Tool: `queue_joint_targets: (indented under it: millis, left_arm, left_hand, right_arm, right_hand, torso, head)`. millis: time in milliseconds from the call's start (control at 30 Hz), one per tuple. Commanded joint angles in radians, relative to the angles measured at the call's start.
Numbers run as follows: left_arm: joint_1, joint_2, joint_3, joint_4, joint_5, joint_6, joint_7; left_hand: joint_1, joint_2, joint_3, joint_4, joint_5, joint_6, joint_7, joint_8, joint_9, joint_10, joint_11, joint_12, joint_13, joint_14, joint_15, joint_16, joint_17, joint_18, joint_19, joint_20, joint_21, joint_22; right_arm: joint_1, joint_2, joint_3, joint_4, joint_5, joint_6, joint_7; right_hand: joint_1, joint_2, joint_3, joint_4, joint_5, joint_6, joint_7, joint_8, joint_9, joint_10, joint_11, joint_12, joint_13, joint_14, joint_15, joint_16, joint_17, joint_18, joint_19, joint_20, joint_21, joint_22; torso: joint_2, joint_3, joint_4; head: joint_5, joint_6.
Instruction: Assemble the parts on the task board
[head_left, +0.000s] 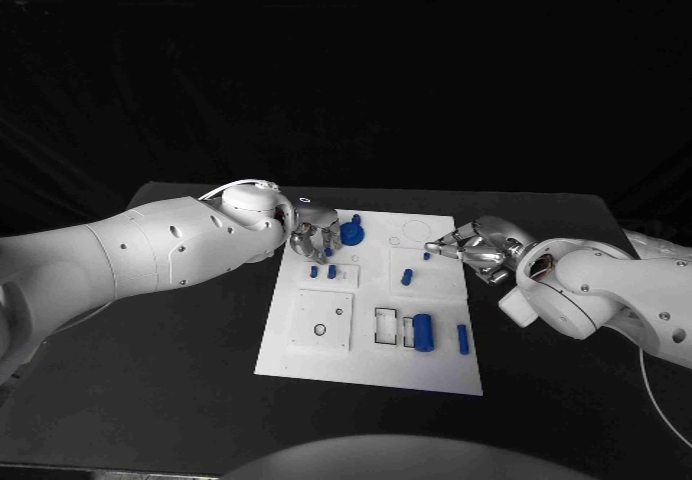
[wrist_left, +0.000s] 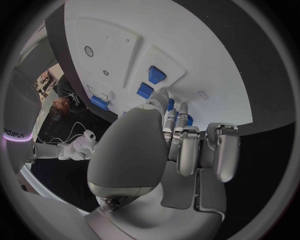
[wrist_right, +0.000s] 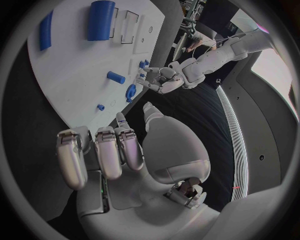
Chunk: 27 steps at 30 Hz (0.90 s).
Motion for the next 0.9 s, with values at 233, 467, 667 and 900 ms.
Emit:
queue_joint_targets:
  millis: [233, 467, 667, 900]
  left_arm:
    - [0.000, -0.024, 0.001, 0.015, 0.002, -0.141, -0.016]
    - [0.009, -0.074, 0.003, 0.049, 0.040, -0.156, 0.015]
    - [0.026, -0.128, 0.005, 0.088, 0.180, -0.178, 0.073]
    - [0.040, -0.189, 0.005, 0.136, 0.514, -0.233, 0.121]
  left_hand:
    - [-0.018, -0.006, -0.060, 0.004, -0.005, -0.055, -0.015, -0.002, -0.013, -0.066, 0.004, -0.003, 0.001, 0.104, 0.004, 0.003, 0.263, -0.008, 0.105, 0.007, 0.002, 0.263]
    - [-0.085, -0.065, -0.184, 0.010, 0.002, -0.075, 0.004, 0.003, -0.012, -0.129, -0.009, 0.000, 0.003, 0.100, -0.019, -0.004, 0.254, -0.008, 0.105, -0.004, 0.002, 0.263]
    - [-0.137, -0.092, -0.402, 0.013, 0.113, -0.067, 0.039, 0.006, -0.010, -0.128, -0.018, 0.006, 0.004, 0.092, -0.037, -0.016, 0.236, -0.007, 0.103, -0.016, 0.000, 0.263]
    - [-0.188, -0.082, -0.428, 0.013, 0.138, -0.014, 0.090, 0.028, -0.002, -0.064, 0.002, 0.032, 0.008, 0.054, -0.006, -0.070, 0.159, 0.005, 0.066, -0.008, -0.040, 0.246]
  right_arm:
    - [-0.001, 0.000, 0.000, -0.001, -0.002, 0.013, 0.003]
    - [-0.001, 0.000, 0.000, -0.005, -0.005, -0.020, 0.026]
    - [0.002, -0.001, 0.000, -0.005, -0.015, -0.080, 0.072]
    - [0.025, 0.013, 0.000, -0.029, -0.110, -0.135, 0.127]
  right_hand:
    - [0.003, 0.010, -0.004, -0.001, 0.003, 0.007, 0.018, 0.006, 0.001, 0.107, 0.006, 0.000, 0.263, 0.106, 0.006, 0.004, 0.263, -0.007, 0.105, 0.008, 0.004, 0.263]
    - [0.004, 0.011, -0.003, -0.002, 0.003, 0.006, 0.017, 0.005, 0.001, 0.107, 0.006, 0.000, 0.263, 0.106, 0.006, 0.004, 0.263, -0.007, 0.105, 0.008, 0.004, 0.263]
    - [0.020, 0.013, -0.002, -0.009, 0.006, 0.021, 0.012, 0.015, 0.005, 0.107, 0.001, 0.000, 0.263, 0.106, 0.002, 0.004, 0.263, -0.007, 0.105, 0.006, 0.004, 0.263]
    - [0.115, 0.024, 0.035, -0.035, -0.010, 0.054, -0.037, 0.031, 0.013, -0.279, -0.049, -0.295, 0.005, 0.106, -0.040, 0.004, 0.263, -0.007, 0.105, -0.029, 0.004, 0.263]
  torso:
    - [-0.001, -0.0002, 0.0000]
    - [-0.001, -0.0001, 0.0011]
    - [-0.001, 0.0006, 0.0011]
    - [0.000, 0.0003, -0.0004]
  head:
    - [-0.002, 0.001]
    - [-0.006, 0.001]
    - [-0.006, 0.003]
    - [-0.007, 0.003]
